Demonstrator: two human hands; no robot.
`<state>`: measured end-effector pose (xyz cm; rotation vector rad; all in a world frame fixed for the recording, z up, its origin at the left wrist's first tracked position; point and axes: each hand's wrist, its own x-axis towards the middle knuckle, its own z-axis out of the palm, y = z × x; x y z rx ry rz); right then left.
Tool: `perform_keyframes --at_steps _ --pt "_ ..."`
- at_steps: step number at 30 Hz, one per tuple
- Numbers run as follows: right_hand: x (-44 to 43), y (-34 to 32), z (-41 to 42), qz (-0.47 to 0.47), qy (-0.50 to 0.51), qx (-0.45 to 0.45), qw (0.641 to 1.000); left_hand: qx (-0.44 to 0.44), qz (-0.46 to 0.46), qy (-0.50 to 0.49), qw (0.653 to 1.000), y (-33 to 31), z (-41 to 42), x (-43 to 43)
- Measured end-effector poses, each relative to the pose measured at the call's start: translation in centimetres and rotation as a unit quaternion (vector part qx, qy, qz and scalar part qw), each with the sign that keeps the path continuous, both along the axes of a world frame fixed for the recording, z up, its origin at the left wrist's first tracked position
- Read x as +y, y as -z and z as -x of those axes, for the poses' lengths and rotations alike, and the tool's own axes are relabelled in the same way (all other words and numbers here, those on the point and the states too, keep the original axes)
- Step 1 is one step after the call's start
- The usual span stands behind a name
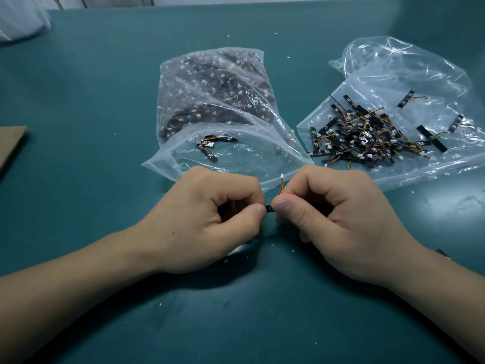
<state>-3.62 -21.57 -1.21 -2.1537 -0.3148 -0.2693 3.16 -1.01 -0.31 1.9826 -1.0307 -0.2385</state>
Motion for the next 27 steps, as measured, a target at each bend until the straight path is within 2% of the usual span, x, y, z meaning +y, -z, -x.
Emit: perform_keyframes --at_steps 3,10,14,17,19,21,23,24,25,27 --pt "-0.1 -0.1 -0.1 0.030 -0.001 0.004 1.000 -0.003 -0.012 0.012 1.000 0.1 -0.1 0.0" --pt "-0.1 0.0 0.0 -0.006 -0.012 0.045 0.999 -0.018 0.017 -0.033 0.999 0.1 -0.2 -0.1" --pt "-0.3 -0.1 -0.1 0.053 -0.054 0.039 0.996 -0.002 0.032 -0.030 0.999 0.3 -0.3 0.1" --pt "-0.6 -0.1 0.0 0.080 -0.104 0.019 0.991 -0.023 0.021 -0.001 1.000 0.3 -0.4 0.2" --pt "-0.7 0.2 0.2 0.038 -0.101 0.003 0.994 -0.073 0.042 -0.028 0.996 0.3 -0.4 0.4" --pt "-0.6 0.5 0.5 -0.100 -0.052 -0.003 0.994 -0.123 0.053 -0.100 0.986 0.4 -0.4 0.4" --pt "-0.6 0.5 0.4 -0.206 0.004 -0.002 0.979 -0.128 -0.021 -0.184 0.974 0.6 -0.4 0.1" --pt "-0.7 0.6 0.3 -0.196 0.014 -0.002 0.980 -0.122 -0.089 -0.211 0.966 0.7 -0.4 0.0" --pt "-0.8 0.6 0.1 -0.144 0.009 -0.007 0.989 -0.120 -0.161 -0.223 0.954 1.0 -0.4 -0.2" --pt "-0.5 0.5 0.2 0.035 -0.038 -0.023 0.998 -0.126 -0.269 -0.220 0.929 1.3 -0.4 -0.4"
